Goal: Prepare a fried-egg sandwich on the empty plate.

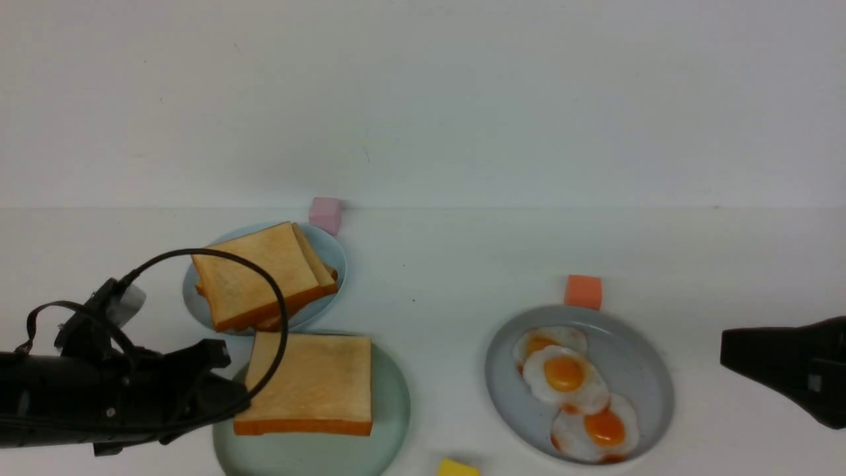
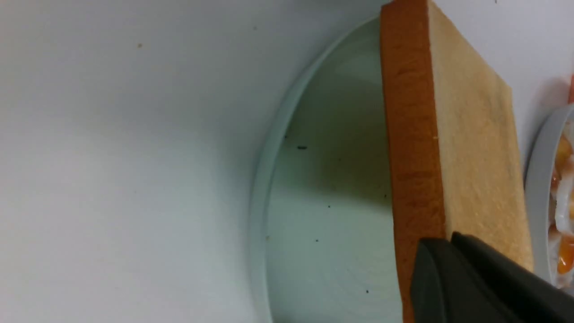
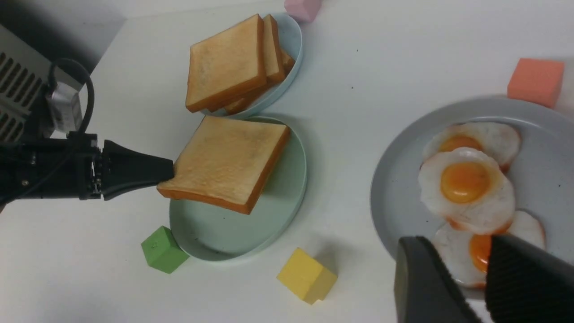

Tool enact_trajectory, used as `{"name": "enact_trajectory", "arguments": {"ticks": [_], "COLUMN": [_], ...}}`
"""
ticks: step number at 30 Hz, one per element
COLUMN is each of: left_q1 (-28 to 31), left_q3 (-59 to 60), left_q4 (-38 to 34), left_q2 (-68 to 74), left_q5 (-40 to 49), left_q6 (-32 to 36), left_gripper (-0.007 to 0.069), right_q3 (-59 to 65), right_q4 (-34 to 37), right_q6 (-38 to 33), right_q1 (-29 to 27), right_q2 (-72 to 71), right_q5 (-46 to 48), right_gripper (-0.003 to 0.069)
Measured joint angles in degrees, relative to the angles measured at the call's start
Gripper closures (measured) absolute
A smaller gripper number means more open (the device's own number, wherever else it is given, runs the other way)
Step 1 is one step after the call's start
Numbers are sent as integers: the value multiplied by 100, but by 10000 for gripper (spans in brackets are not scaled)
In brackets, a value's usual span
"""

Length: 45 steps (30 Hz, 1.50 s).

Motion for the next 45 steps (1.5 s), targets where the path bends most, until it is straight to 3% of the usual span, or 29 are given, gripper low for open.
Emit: {"name": "enact_trajectory", "arguments": {"ticks": [6, 11, 12, 16, 23, 28, 32, 33, 35, 39, 45], "left_q1": [-122, -127, -127, -127, -127, -130, -474, -507, -1055, -2259, -3158], "left_q3": [0, 0, -18, -107, -732, -1836, -2216, -2216, -2130, -1817, -1572], "left_q4": [183, 620, 742, 867, 1385, 2630, 4025, 4025, 4806, 5621, 6179], "left_q2": [-2, -13, -13, -36, -402, -967, -1623, -1660, -2169, -2797, -3106], "left_q5": [106, -135, -154, -143, 376, 1615, 2102, 2102, 2035, 1741, 950], "left_q6": [-129, -758, -890, -1005, -1177, -1987, -2816, -2850, -3117, -3420, -4032], "left_gripper": [554, 403, 337, 214, 158, 202, 347, 356, 467, 574, 601], "right_q3": [-343, -975, -1173, -1429, -1989, -2639, -2751, -2756, -2914, -3292, -3772], "right_q4": [-269, -606, -695, -783, -1008, -1692, -1957, -1950, -1865, -1845, -1819], "right_q6": [63, 417, 494, 601, 595, 614, 619, 619, 619, 470, 319], "right_q1": [0, 0, 0, 0, 0, 0, 0, 0, 0, 0, 0], "right_q2": [351, 961, 1215, 1896, 3031, 3994, 4770, 4805, 5197, 5586, 6160], "right_q5": [210, 606, 737, 907, 1027, 1249, 1284, 1284, 1437, 1529, 1468], "right_gripper": [400, 343, 317, 274, 263, 263, 263, 263, 263, 263, 263]}}
